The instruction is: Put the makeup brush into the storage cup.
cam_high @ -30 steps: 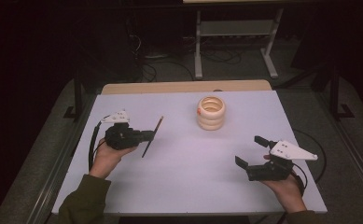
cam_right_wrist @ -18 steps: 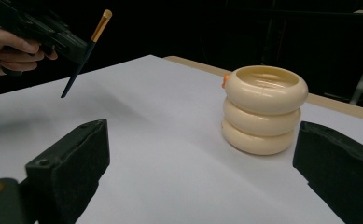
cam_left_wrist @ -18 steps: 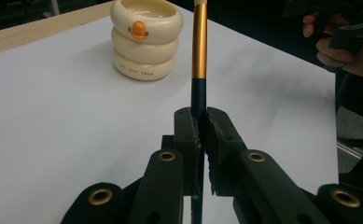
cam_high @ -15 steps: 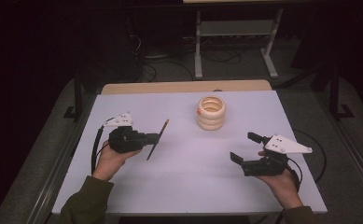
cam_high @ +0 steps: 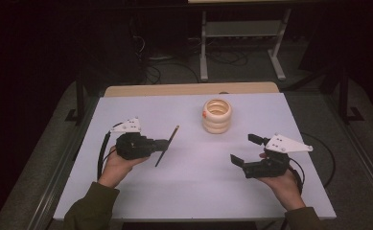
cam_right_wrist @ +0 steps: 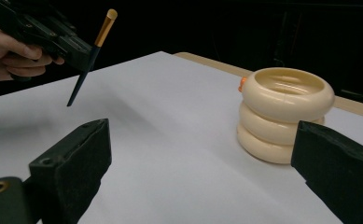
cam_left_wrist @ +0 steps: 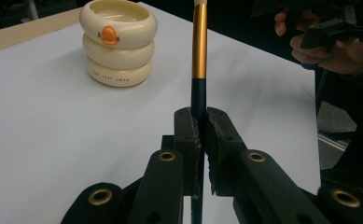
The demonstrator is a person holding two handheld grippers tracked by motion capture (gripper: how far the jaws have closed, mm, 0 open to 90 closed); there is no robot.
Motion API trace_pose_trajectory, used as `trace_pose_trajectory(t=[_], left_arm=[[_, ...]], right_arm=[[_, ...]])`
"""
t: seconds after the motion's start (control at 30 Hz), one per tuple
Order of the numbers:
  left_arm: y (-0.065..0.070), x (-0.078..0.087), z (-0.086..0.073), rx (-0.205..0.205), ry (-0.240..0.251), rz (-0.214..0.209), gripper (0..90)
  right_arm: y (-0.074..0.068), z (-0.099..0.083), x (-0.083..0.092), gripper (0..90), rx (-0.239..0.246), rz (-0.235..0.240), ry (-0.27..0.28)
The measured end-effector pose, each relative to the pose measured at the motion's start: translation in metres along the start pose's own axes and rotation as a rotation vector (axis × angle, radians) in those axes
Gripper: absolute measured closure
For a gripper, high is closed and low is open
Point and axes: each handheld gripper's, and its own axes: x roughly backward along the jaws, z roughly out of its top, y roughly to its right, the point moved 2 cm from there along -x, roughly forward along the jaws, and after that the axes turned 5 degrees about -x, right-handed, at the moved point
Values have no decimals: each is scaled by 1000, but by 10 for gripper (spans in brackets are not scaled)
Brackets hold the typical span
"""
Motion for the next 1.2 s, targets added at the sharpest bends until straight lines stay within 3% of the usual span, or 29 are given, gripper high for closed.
trace_pose_trajectory(t=[0.17, 0.97, 1.2], left_arm=[[4, -3, 2, -11, 8, -9, 835], [23, -24, 3, -40, 28, -79, 835], [27, -28, 4, -44, 32, -92, 835]], right_arm=[[-3, 2, -7, 61, 11, 14, -10], [-16, 11, -33, 150, -29, 126, -27], [-21, 12, -40, 241, -31, 171, -33]])
